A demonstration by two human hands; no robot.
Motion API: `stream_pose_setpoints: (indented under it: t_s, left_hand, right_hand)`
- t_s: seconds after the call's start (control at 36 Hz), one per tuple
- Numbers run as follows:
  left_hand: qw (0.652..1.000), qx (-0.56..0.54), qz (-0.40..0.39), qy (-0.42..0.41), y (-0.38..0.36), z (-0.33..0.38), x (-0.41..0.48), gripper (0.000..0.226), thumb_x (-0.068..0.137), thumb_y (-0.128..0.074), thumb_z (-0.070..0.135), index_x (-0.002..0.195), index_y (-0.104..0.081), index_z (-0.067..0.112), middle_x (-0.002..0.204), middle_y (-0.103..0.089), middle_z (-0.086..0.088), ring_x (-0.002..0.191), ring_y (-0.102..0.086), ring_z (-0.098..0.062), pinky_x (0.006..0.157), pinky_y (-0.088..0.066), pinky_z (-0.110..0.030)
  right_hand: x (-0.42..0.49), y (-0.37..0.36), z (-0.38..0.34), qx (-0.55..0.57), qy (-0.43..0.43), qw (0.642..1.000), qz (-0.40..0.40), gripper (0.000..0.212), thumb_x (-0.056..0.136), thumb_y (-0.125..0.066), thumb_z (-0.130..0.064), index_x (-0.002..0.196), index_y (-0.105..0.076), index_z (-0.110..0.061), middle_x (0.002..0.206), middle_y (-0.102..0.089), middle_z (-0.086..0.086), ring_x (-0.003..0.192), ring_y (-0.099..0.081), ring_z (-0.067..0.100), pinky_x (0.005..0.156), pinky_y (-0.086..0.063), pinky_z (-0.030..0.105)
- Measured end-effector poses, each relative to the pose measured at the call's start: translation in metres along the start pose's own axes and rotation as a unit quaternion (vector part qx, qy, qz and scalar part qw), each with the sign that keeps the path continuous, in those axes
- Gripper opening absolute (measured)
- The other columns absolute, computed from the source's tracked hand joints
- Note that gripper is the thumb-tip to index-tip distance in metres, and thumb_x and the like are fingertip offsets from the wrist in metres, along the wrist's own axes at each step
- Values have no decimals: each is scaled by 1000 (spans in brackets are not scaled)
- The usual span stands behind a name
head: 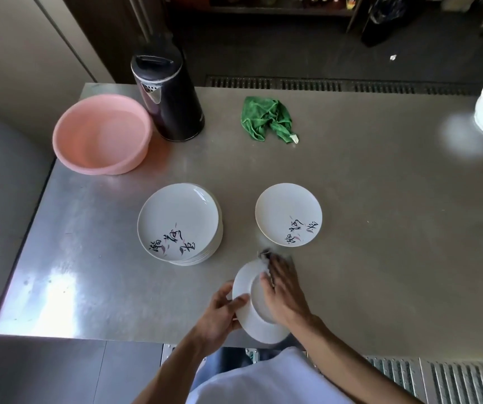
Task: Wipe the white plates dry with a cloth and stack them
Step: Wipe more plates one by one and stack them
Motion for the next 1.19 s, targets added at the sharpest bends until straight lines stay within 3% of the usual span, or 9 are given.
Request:
stream_pose_setpoints:
  t_s: [0.14, 0.33, 0.42, 0.5, 0.67, 0.81, 0.94, 1.06, 1.19]
  left_hand:
    - [1000, 9, -11, -16, -4, 2, -2, 35, 92, -70, 11, 127, -65, 15, 122, -71, -23, 107, -70, -37, 90, -58, -54]
    - [996, -79, 36, -11, 0, -7, 0, 24, 84, -70, 5, 104, -69, 18, 110, -69, -18, 96, -68, -31, 79, -60, -51]
    - [996, -81, 36, -6, 2, -1, 1, 48, 79, -70, 17, 127, -65, 16, 124, -69, -22, 113, -65, -41, 91, -57, -58]
    - [998, -62, 18, -5, 0, 8, 0, 36, 97, -63, 26, 132, -62, 21, 127, -70, -16, 114, -67, -34, 91, -58, -52]
    - [1000, -14, -15, -8, -2, -1, 0, 29, 96, -59, 2, 120, -70, 13, 121, -69, -27, 106, -70, -34, 90, -58, -53]
    - [999, -30, -4, 12, -6, -3, -6, 39, 97, -67, 17, 135, -63, 23, 128, -69, -17, 117, -65, -39, 101, -52, -60]
    - [1000, -22, -12, 18, -8, -5, -6, 34, 100, -60, 10, 133, -59, 7, 130, -64, -29, 107, -66, -36, 99, -51, -56]
    - [999, -39, -20, 25, -14, -2, -13, 40, 94, -67, 12, 133, -65, 18, 128, -68, -21, 110, -65, -34, 100, -51, -54]
    - [989, -148, 19, 8, -4, 9, -12, 41, 94, -60, 8, 135, -62, 10, 130, -65, -27, 111, -63, -38, 90, -58, -46]
  right_hand:
    - [-30, -14, -31, -19, 231, 970, -79, 49, 104, -32, -34, 151, -40, -24, 162, -30, -4, 152, -22, 21, 124, -11, 38]
    - [-18, 2, 19, 164, -159, 973, 38, 47, 106, -36, -20, 152, -38, -14, 160, -33, 5, 149, -24, 19, 121, -21, 41]
    - [-27, -2, 13, 188, -139, 972, 22, 48, 107, -36, -24, 154, -35, -18, 162, -30, -1, 150, -23, 14, 123, -18, 37]
    - [-29, -4, -10, 160, -6, 987, -12, 47, 108, -34, -21, 154, -29, -20, 162, -21, -6, 152, -14, 10, 125, -10, 34]
    - [-30, -21, -46, 61, 203, 974, -76, 48, 104, -35, -34, 150, -41, -20, 160, -33, -3, 153, -18, 18, 125, -8, 33]
    - [4, -1, -1, -4, -5, 1000, 13, 46, 102, -35, -25, 144, -49, -12, 149, -48, 7, 141, -40, 28, 123, -14, 40]
    - [-23, -19, -28, -17, 242, 968, -58, 45, 104, -37, -35, 147, -46, -27, 159, -37, -6, 148, -29, 20, 123, -12, 36]
    - [-12, 7, 1, 47, 90, 994, 40, 38, 101, -44, -19, 136, -58, -15, 138, -58, 3, 128, -52, 28, 116, -29, 44]
    - [-46, 1, 23, 81, 54, 995, -26, 48, 105, -42, -26, 151, -40, -11, 162, -26, -4, 152, -19, 15, 122, -22, 43]
Point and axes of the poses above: each hand's wrist, its own x-axis towards the middle knuckle, its own y-axis out of the back of the hand, z = x × y, the point moved 6 cm from there along x, towards the middle knuckle
